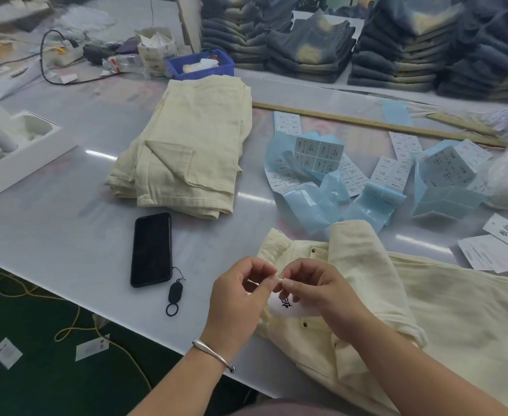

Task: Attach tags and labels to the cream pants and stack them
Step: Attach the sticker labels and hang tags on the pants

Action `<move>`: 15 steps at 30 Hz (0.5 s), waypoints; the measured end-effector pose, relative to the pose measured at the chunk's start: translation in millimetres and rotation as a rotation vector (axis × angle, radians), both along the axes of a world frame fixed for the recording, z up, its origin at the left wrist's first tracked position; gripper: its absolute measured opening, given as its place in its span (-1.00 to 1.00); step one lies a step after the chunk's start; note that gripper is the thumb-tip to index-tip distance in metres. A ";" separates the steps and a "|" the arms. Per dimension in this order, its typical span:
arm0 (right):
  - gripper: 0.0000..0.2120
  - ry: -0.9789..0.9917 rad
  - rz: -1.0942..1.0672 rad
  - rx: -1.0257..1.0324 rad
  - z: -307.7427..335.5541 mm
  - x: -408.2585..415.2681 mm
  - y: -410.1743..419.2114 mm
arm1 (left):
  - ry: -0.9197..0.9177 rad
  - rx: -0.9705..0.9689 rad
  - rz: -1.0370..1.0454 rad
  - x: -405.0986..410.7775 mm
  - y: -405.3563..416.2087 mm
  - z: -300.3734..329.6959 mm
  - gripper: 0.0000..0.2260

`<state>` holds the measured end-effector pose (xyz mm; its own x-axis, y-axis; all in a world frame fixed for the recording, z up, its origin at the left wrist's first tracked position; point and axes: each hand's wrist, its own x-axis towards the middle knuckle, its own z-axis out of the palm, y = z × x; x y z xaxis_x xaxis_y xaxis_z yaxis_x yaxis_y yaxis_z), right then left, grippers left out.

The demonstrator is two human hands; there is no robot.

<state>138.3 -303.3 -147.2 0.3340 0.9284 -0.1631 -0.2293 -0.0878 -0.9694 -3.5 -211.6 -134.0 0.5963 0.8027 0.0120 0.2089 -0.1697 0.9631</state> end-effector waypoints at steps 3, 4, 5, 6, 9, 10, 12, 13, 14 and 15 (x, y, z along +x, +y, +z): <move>-0.85 -0.023 -0.020 0.007 0.9 -1.0 -0.2 | 0.003 0.054 -0.009 -0.3 -1.0 -0.2 -0.85; -0.86 -0.035 -0.027 0.008 0.8 -1.6 -0.3 | 0.008 0.073 -0.017 -0.2 -1.4 -0.7 -0.85; -0.88 -0.048 -0.033 0.008 0.7 -2.2 -0.3 | 0.013 0.083 -0.020 -0.1 -1.2 -1.4 -0.85; -0.90 -0.062 -0.038 0.009 0.8 -2.9 -0.4 | 0.017 0.073 -0.021 -0.1 -0.6 -2.0 -0.84; -0.94 -0.086 -0.037 0.023 2.6 -2.5 -1.0 | -0.023 -0.120 -0.060 -1.1 5.6 -3.0 -0.85; -0.95 -0.092 -0.024 0.029 3.8 -1.8 -1.5 | -0.043 -0.214 -0.092 -2.3 8.6 -2.6 -0.85; -0.95 -0.128 0.022 0.024 5.8 0.1 -2.2 | -0.046 -0.345 -0.165 -5.6 14.9 -3.3 -0.82; -0.95 -0.161 0.047 0.015 6.9 1.0 -2.0 | -0.034 -0.374 -0.199 -6.8 17.8 -4.6 -0.80; -0.95 -0.199 0.066 0.006 8.0 1.6 -1.6 | -0.020 -0.387 -0.225 -7.6 20.0 -6.4 -0.79; -0.96 -0.236 0.077 -0.006 8.6 2.5 -1.2 | -0.006 -0.387 -0.242 -7.4 21.6 -8.5 -0.79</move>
<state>140.8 -304.5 -138.6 0.2922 0.9517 -0.0942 0.0109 -0.1018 -0.9947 -11.0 -190.0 -142.5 0.7682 0.5863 -0.2572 0.2018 0.1594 0.9664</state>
